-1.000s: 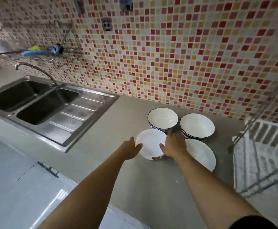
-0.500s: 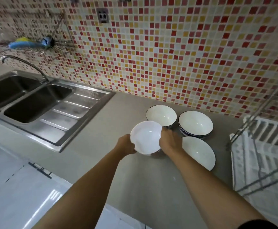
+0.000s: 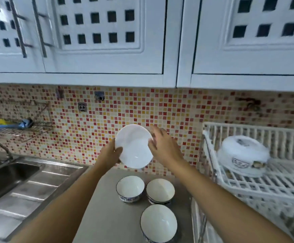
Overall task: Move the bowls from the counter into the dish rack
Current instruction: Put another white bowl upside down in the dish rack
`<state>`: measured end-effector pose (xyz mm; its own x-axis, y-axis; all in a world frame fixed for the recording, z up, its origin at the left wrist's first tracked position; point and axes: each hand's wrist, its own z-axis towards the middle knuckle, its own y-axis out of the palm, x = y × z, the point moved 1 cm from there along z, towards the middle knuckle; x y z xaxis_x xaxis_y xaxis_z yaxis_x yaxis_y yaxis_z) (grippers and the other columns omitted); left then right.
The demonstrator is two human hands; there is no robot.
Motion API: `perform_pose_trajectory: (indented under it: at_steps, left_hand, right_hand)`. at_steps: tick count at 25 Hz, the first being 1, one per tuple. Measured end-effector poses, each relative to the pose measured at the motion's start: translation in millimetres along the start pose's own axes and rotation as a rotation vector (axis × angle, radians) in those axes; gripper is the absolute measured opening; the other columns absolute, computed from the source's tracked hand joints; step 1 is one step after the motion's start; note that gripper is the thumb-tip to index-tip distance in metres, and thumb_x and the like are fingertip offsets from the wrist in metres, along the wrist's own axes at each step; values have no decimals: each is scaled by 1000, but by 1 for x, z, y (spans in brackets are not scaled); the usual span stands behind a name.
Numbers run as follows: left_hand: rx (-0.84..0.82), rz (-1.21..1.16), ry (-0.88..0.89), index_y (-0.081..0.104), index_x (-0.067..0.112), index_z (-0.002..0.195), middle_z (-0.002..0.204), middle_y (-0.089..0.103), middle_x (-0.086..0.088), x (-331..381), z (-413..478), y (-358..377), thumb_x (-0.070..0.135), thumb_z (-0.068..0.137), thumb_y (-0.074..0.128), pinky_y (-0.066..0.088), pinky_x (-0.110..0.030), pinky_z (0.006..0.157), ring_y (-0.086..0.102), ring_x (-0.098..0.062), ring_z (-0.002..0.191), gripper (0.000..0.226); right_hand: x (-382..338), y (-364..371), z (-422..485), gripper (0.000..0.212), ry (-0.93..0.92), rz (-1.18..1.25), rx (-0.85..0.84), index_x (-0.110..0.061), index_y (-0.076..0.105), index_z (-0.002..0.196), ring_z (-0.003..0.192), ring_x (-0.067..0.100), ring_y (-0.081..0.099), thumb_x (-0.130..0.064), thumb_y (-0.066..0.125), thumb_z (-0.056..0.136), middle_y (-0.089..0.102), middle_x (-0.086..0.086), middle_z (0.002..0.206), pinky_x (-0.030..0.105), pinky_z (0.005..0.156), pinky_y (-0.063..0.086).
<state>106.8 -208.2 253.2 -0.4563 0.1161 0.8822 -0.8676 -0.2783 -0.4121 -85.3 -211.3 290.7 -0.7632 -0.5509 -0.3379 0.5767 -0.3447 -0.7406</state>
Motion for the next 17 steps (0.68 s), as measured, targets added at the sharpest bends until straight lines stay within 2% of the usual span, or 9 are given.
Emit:
perform_pose_trajectory:
  at_steps: [2, 4, 6, 8, 9, 11, 13, 15, 17]
  left_hand:
    - [33, -174, 88, 38, 14, 139, 127, 52, -9, 46, 4, 17, 10, 96, 46, 57, -48, 84, 54, -32, 112, 44]
    - [16, -375, 144, 42, 17, 133, 119, 55, -4, 91, 2, 40, 10, 95, 48, 59, -42, 78, 55, -33, 113, 39]
    - [-40, -504, 180, 44, 20, 127, 117, 55, -3, 126, -4, 68, 11, 95, 49, 58, -31, 71, 57, -29, 108, 34]
    - [-126, -502, 202, 45, 19, 123, 115, 56, -4, 156, -12, 91, 8, 93, 50, 57, -28, 72, 58, -28, 106, 32]
    - [-184, -461, 234, 45, 17, 124, 113, 57, -4, 167, -16, 100, 5, 91, 52, 57, -31, 77, 58, -28, 107, 36]
    - [-331, -390, 349, 41, 19, 132, 117, 57, -5, 184, -22, 114, -2, 76, 51, 52, -40, 91, 59, -25, 111, 61]
    - [-454, -453, 408, 42, 23, 130, 123, 59, -1, 199, -30, 123, -5, 65, 44, 54, -33, 90, 61, -18, 111, 72]
    - [-549, -500, 378, 46, 26, 125, 128, 59, 0, 213, -33, 139, -4, 73, 43, 55, -28, 84, 63, -15, 108, 61]
    - [-598, -363, 400, 45, 39, 126, 136, 54, 1, 220, -38, 158, 15, 86, 52, 52, -32, 89, 62, -15, 111, 47]
  right_hand:
    - [7, -50, 6, 59, 78, 53, 64, -22, 26, 143, 114, 24, 56, -43, 48, 92, 43, 2, 141, 38, 82, 52]
    - [19, -91, 5, 68, 128, 149, 47, -23, 22, 144, 111, 24, 57, -47, 52, 88, 46, 5, 138, 40, 84, 54]
    - [33, -127, -4, 61, 114, 209, 54, -23, 22, 143, 87, 19, 61, -33, 51, 91, 59, 6, 117, 30, 67, 55]
    - [53, -162, -15, 58, 78, 131, 119, -21, 23, 144, 64, 9, 53, -15, 46, 91, 59, 0, 89, 17, 49, 40]
    - [62, -180, -20, 58, 62, 70, 158, -20, 23, 144, 61, 8, 52, -10, 45, 91, 56, -4, 85, 16, 49, 36]
    - [83, -211, -34, 62, 23, -104, 196, -20, 21, 146, 76, 20, 59, -7, 48, 91, 58, 3, 108, 24, 62, 43]
    - [102, -230, -47, 71, -21, -316, 197, -21, 19, 146, 81, 30, 60, -2, 53, 87, 49, 11, 130, 39, 68, 51]
    - [126, -238, -62, 80, -86, -424, 196, -22, 19, 143, 78, 34, 63, 4, 59, 80, 48, 13, 133, 45, 65, 56]
    - [146, -240, -74, 80, -119, -433, 198, -26, 19, 136, 75, 36, 65, 6, 62, 77, 49, 14, 132, 46, 61, 57]
